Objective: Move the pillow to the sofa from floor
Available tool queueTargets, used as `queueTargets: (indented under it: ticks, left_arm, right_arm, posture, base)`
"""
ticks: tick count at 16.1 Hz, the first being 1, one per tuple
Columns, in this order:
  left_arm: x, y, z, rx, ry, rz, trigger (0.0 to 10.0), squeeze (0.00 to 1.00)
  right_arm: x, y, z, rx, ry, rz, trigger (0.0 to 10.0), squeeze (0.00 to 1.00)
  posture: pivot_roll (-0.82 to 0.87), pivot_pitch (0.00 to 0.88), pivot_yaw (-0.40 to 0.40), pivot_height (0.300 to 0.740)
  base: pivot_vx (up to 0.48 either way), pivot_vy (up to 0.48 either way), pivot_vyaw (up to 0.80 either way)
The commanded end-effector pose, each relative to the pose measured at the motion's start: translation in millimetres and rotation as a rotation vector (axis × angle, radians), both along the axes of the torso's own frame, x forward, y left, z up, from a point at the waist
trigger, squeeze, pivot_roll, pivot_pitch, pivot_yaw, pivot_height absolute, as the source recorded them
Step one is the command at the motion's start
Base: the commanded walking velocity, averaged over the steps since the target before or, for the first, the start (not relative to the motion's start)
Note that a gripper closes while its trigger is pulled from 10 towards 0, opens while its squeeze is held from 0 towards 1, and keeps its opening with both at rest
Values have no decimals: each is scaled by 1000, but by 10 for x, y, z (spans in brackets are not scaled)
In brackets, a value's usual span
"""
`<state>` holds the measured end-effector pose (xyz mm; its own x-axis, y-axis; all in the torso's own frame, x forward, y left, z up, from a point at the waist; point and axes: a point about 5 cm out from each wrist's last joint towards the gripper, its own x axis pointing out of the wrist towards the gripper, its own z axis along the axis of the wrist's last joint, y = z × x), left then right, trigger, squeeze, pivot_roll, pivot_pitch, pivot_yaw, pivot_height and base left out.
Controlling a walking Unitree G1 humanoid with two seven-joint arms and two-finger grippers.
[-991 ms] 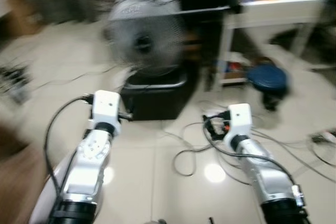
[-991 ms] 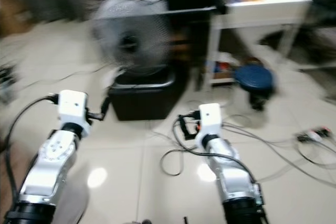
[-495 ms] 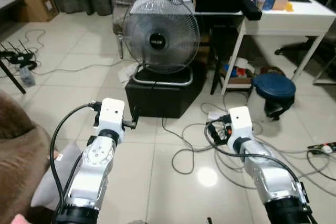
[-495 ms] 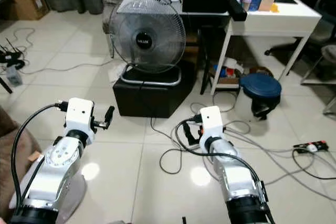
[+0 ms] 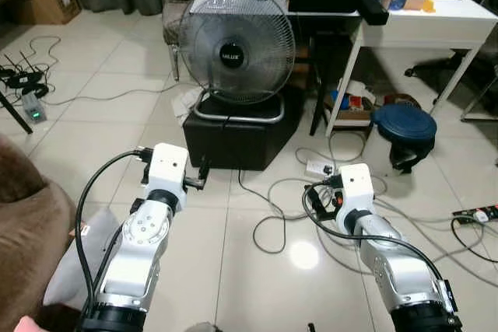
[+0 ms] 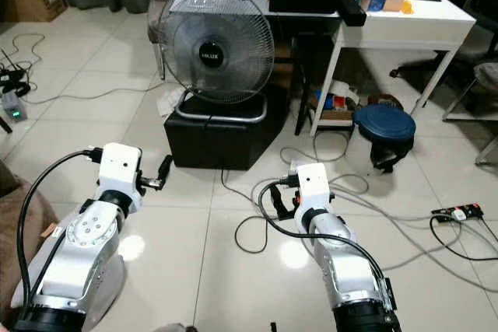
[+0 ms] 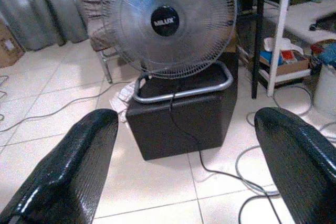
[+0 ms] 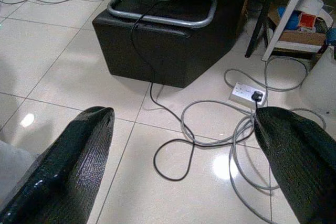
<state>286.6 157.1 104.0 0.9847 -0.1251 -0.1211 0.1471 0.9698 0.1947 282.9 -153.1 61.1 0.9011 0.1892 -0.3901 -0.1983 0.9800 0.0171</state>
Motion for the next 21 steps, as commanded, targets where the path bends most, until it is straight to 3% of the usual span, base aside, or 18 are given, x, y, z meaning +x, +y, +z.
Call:
queueTargets:
  ticks: [1, 21]
  left_arm:
    - [7, -26, 34, 1, -12, -18, 10000, 0]
    - [76, -1, 67, 10, -11, -35, 10000, 0]
  right_arm:
    - [-2, -32, 11, 3, 4, -24, 10000, 0]
    - [55, 29, 19, 16, 9, -34, 10000, 0]
  posture:
    - [1, 0, 24, 740]
    - [2, 0, 40, 740]
  base:
    - [-259, 0, 0]
    - [-272, 0, 0]
